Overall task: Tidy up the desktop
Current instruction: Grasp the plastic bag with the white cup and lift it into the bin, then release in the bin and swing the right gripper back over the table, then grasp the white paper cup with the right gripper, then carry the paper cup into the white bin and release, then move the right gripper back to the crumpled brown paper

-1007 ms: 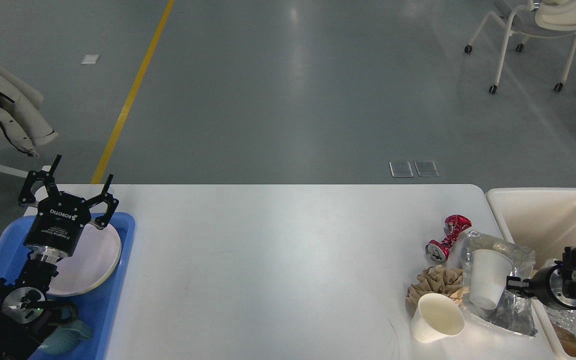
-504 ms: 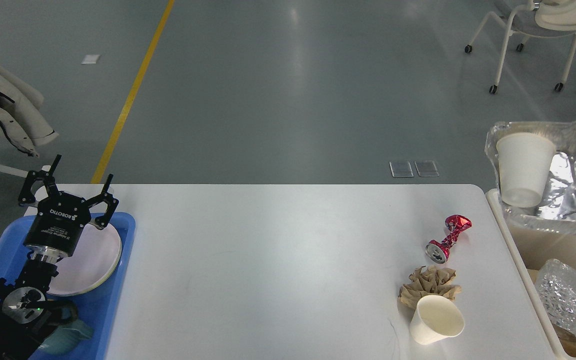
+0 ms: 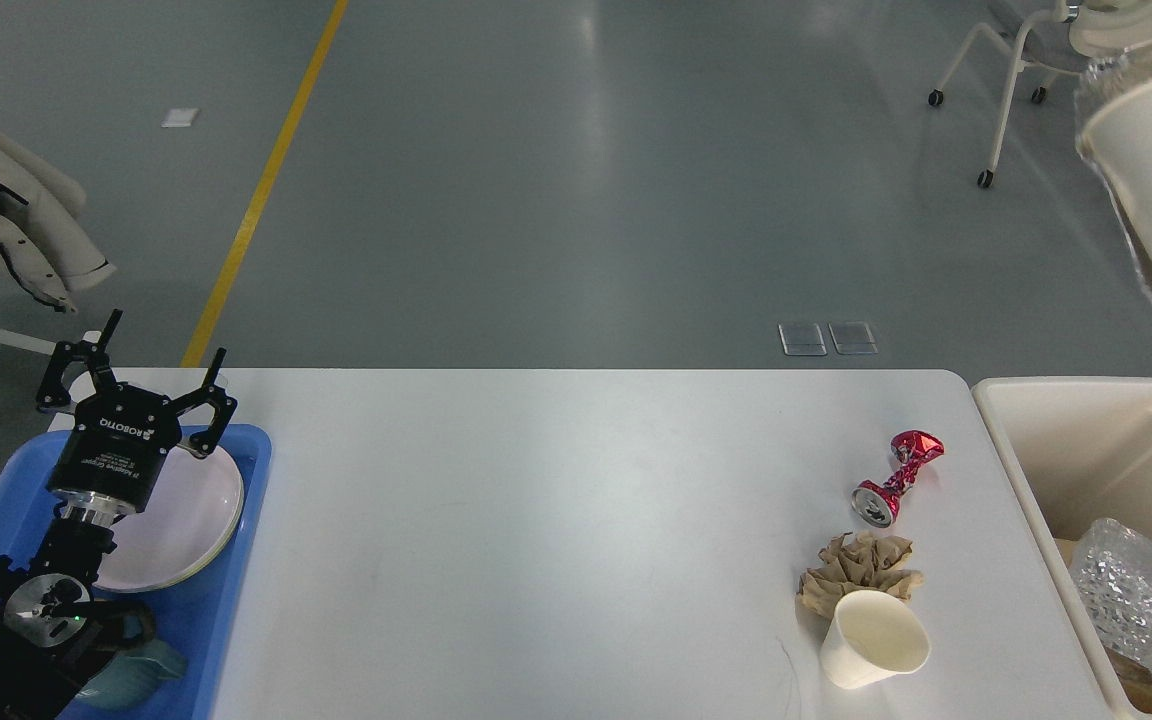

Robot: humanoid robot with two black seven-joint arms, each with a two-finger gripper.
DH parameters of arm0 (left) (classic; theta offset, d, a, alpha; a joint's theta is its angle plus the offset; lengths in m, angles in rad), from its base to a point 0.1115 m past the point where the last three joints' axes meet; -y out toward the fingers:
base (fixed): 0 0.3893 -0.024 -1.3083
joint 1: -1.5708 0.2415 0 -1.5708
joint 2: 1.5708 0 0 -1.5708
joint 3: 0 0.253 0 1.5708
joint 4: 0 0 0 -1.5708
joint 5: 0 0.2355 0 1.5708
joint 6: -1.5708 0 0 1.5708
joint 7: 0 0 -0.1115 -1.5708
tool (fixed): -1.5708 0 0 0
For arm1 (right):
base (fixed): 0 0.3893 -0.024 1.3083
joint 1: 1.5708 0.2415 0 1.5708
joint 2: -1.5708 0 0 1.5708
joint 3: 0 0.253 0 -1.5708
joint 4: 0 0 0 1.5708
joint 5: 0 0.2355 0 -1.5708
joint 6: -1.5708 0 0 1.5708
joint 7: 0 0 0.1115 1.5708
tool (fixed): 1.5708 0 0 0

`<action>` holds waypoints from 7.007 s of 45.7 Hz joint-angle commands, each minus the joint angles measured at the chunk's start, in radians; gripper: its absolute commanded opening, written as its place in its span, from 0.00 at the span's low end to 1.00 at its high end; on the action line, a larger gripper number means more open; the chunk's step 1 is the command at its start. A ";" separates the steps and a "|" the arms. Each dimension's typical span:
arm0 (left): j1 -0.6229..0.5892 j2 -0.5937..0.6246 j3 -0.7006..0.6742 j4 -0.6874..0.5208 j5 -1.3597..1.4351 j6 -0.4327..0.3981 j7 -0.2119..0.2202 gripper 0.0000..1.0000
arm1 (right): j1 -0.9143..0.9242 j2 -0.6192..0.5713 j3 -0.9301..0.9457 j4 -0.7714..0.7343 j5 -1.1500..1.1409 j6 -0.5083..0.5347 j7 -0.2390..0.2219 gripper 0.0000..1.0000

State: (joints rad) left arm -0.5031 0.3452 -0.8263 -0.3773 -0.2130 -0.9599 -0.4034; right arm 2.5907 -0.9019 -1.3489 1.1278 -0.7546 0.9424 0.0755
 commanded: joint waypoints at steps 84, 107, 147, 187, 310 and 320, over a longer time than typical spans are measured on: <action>0.000 0.000 -0.001 0.000 0.001 0.000 0.000 0.97 | 0.049 0.291 0.106 0.354 0.287 0.018 0.015 1.00; 0.000 0.000 -0.001 0.000 0.000 0.000 0.000 0.97 | -0.138 0.296 0.083 0.354 0.351 -0.029 0.015 1.00; 0.000 0.000 0.001 0.000 0.001 0.000 0.000 0.97 | -0.945 0.454 0.092 0.354 0.416 -0.642 0.009 1.00; 0.000 0.000 0.001 0.000 0.000 0.000 0.000 0.97 | -1.091 0.474 0.155 0.296 0.422 -0.827 0.017 0.00; 0.000 0.000 0.001 0.000 0.000 0.000 0.000 0.97 | -0.316 0.282 0.027 0.013 0.236 -0.263 0.024 1.00; 0.000 0.000 0.001 0.000 0.001 0.000 0.000 0.97 | 0.074 0.348 0.079 0.299 0.239 0.018 0.032 1.00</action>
State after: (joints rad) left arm -0.5031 0.3451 -0.8255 -0.3773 -0.2128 -0.9599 -0.4034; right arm 2.4833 -0.5703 -1.3124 1.2928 -0.5184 0.8655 0.1070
